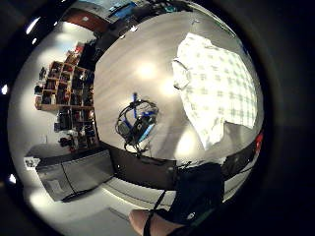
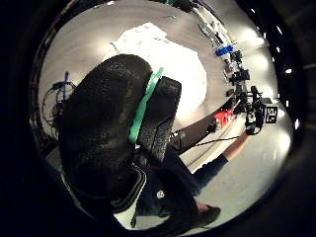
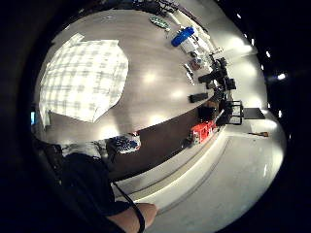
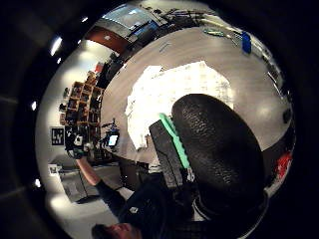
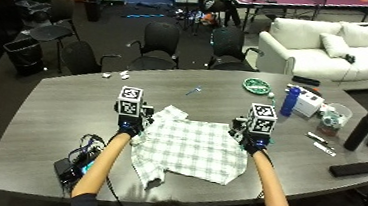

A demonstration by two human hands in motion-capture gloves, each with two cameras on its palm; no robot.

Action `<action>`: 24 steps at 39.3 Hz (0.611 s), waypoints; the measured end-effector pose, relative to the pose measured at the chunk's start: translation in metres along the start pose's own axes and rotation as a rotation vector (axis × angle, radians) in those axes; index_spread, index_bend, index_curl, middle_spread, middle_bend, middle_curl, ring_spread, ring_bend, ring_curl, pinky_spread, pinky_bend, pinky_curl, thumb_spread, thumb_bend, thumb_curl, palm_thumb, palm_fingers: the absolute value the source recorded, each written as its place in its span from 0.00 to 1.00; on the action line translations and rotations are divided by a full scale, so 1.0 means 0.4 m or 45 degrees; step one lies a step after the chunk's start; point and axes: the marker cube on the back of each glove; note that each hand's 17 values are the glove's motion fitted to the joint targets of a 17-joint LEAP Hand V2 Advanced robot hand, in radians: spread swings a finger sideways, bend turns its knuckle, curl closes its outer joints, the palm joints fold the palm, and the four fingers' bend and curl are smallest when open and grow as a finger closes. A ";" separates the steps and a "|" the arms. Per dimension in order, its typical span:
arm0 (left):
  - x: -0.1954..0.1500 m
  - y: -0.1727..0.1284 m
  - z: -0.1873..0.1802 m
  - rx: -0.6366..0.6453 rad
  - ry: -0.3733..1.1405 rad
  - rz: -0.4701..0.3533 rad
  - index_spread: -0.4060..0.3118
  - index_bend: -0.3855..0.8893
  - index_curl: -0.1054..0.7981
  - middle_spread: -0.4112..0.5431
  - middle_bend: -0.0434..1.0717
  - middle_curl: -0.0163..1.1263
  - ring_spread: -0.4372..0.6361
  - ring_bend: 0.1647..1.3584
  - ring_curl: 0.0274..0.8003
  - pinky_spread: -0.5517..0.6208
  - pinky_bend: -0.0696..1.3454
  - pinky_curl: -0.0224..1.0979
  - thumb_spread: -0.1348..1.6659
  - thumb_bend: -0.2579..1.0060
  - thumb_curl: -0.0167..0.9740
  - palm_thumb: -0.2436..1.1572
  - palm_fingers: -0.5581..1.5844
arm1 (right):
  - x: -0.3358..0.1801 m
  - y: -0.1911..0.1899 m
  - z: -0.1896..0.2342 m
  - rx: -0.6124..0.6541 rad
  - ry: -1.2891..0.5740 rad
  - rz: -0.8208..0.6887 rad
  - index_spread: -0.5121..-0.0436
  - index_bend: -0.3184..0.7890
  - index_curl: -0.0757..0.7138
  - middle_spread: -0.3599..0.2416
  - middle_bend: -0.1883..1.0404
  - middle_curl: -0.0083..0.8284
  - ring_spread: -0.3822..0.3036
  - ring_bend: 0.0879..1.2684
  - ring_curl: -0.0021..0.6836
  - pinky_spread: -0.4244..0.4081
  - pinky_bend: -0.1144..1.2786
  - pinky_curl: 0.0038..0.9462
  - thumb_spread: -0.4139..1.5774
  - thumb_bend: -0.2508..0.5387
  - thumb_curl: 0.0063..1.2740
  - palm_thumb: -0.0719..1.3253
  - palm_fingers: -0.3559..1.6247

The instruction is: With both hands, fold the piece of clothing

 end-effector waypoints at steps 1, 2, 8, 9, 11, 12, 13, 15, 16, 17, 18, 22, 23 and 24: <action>-0.001 0.003 -0.001 -0.002 0.002 0.003 0.53 0.43 0.16 0.54 0.17 0.03 0.58 0.18 0.04 0.63 0.22 0.06 0.32 0.24 0.03 0.22 0.32 | -0.002 0.003 -0.001 -0.004 -0.003 -0.005 0.71 0.50 0.18 0.52 0.34 0.08 0.60 0.10 0.04 0.63 0.27 0.05 0.43 0.49 0.02 0.20 0.29; -0.003 0.007 -0.003 -0.006 0.005 0.008 0.52 0.43 0.18 0.56 0.17 0.04 0.61 0.19 0.06 0.65 0.22 0.07 0.36 0.24 0.04 0.23 0.31 | -0.004 0.007 -0.004 -0.010 -0.008 -0.013 0.66 0.49 0.20 0.51 0.34 0.09 0.61 0.11 0.06 0.65 0.27 0.07 0.47 0.50 0.03 0.21 0.29; -0.015 0.026 -0.012 -0.031 0.030 0.049 0.50 0.43 0.23 0.63 0.19 0.08 0.72 0.26 0.13 0.74 0.24 0.12 0.54 0.23 0.08 0.23 0.29 | -0.016 0.034 -0.019 -0.075 -0.027 -0.047 0.47 0.42 0.25 0.51 0.32 0.15 0.63 0.19 0.16 0.71 0.32 0.15 0.65 0.52 0.06 0.23 0.32; -0.016 0.026 -0.014 -0.027 0.037 0.056 0.50 0.43 0.24 0.63 0.19 0.08 0.73 0.27 0.14 0.75 0.24 0.13 0.56 0.23 0.09 0.23 0.28 | -0.017 0.037 -0.022 -0.088 -0.023 -0.048 0.45 0.40 0.25 0.53 0.32 0.16 0.62 0.21 0.18 0.71 0.34 0.16 0.67 0.52 0.06 0.24 0.34; -0.018 0.028 -0.019 -0.021 0.049 0.061 0.49 0.43 0.26 0.65 0.19 0.09 0.76 0.28 0.15 0.77 0.25 0.14 0.59 0.22 0.10 0.23 0.28 | -0.018 0.040 -0.026 -0.105 -0.011 -0.049 0.43 0.40 0.26 0.55 0.32 0.18 0.62 0.22 0.20 0.72 0.35 0.18 0.70 0.52 0.08 0.25 0.34; -0.020 0.029 -0.021 -0.021 0.054 0.062 0.49 0.44 0.27 0.65 0.19 0.10 0.76 0.28 0.15 0.78 0.25 0.14 0.61 0.22 0.11 0.24 0.28 | -0.018 0.041 -0.027 -0.110 -0.004 -0.052 0.43 0.40 0.27 0.56 0.32 0.19 0.62 0.23 0.22 0.72 0.35 0.19 0.72 0.52 0.08 0.25 0.34; -0.021 0.032 -0.023 -0.024 0.060 0.065 0.48 0.44 0.28 0.66 0.19 0.10 0.77 0.28 0.16 0.78 0.25 0.15 0.62 0.22 0.11 0.24 0.28 | -0.019 0.041 -0.029 -0.114 0.003 -0.056 0.42 0.40 0.27 0.57 0.32 0.20 0.61 0.24 0.23 0.72 0.35 0.20 0.73 0.52 0.09 0.26 0.34; -0.020 0.037 -0.024 -0.039 0.077 0.086 0.48 0.43 0.29 0.66 0.19 0.11 0.79 0.29 0.17 0.79 0.25 0.16 0.64 0.21 0.12 0.23 0.27 | -0.022 0.044 -0.032 -0.123 0.014 -0.065 0.40 0.40 0.28 0.57 0.32 0.22 0.62 0.24 0.25 0.73 0.35 0.21 0.75 0.50 0.09 0.25 0.33; -0.019 0.038 -0.021 -0.049 0.087 0.103 0.48 0.44 0.30 0.67 0.20 0.12 0.79 0.29 0.17 0.80 0.25 0.16 0.65 0.22 0.13 0.25 0.27 | -0.025 0.047 -0.034 -0.131 0.019 -0.071 0.41 0.40 0.29 0.58 0.32 0.23 0.61 0.26 0.26 0.72 0.36 0.22 0.76 0.51 0.10 0.26 0.34; -0.018 0.039 -0.018 -0.059 0.095 0.120 0.48 0.44 0.31 0.67 0.20 0.12 0.80 0.30 0.17 0.80 0.25 0.17 0.65 0.22 0.14 0.26 0.28 | -0.028 0.052 -0.037 -0.143 0.023 -0.078 0.41 0.40 0.29 0.59 0.32 0.23 0.60 0.27 0.28 0.72 0.36 0.23 0.77 0.51 0.11 0.27 0.35; -0.017 0.040 -0.014 -0.066 0.100 0.133 0.48 0.44 0.32 0.67 0.21 0.13 0.80 0.30 0.17 0.80 0.25 0.17 0.66 0.22 0.15 0.26 0.28 | -0.033 0.057 -0.039 -0.157 0.024 -0.086 0.42 0.40 0.29 0.59 0.32 0.24 0.60 0.28 0.28 0.72 0.36 0.23 0.77 0.51 0.11 0.28 0.35; -0.011 0.048 0.007 -0.100 0.102 0.173 0.47 0.44 0.34 0.67 0.21 0.15 0.81 0.30 0.18 0.81 0.25 0.19 0.68 0.21 0.18 0.28 0.28 | -0.044 0.066 -0.028 -0.216 0.027 -0.116 0.42 0.40 0.31 0.61 0.32 0.27 0.58 0.30 0.32 0.71 0.36 0.25 0.79 0.50 0.13 0.30 0.35; -0.008 0.049 0.019 -0.118 0.104 0.192 0.47 0.44 0.35 0.67 0.21 0.15 0.82 0.30 0.18 0.81 0.25 0.19 0.68 0.21 0.19 0.28 0.28 | -0.044 0.064 -0.017 -0.235 0.027 -0.126 0.42 0.40 0.31 0.61 0.31 0.28 0.58 0.30 0.32 0.71 0.37 0.26 0.79 0.49 0.14 0.30 0.35; -0.004 0.049 0.036 -0.142 0.105 0.214 0.47 0.44 0.35 0.67 0.21 0.16 0.82 0.30 0.19 0.82 0.25 0.19 0.68 0.21 0.19 0.29 0.28 | -0.045 0.060 -0.003 -0.254 0.025 -0.138 0.43 0.40 0.31 0.62 0.31 0.28 0.58 0.30 0.33 0.71 0.38 0.27 0.79 0.49 0.14 0.31 0.36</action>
